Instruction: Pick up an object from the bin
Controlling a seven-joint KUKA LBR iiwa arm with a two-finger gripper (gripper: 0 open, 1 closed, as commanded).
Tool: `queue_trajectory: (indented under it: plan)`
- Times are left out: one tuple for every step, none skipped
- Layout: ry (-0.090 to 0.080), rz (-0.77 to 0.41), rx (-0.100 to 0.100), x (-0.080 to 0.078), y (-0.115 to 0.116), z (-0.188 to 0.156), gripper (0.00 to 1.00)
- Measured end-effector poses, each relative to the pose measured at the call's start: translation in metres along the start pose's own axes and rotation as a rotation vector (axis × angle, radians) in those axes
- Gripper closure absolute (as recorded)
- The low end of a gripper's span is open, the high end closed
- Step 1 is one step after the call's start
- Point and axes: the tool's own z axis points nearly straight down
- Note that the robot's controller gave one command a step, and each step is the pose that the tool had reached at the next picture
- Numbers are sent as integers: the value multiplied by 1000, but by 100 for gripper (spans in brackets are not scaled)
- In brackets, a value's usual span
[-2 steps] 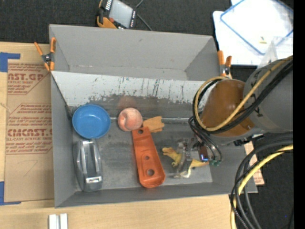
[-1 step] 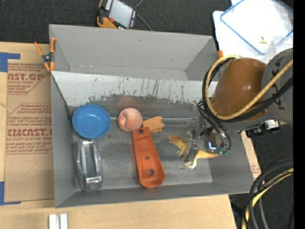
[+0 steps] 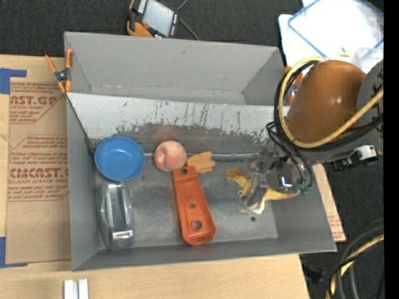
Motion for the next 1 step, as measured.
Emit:
queue_trajectory:
  plan:
    - [-1, -20, 1, -1, 3, -36, 100]
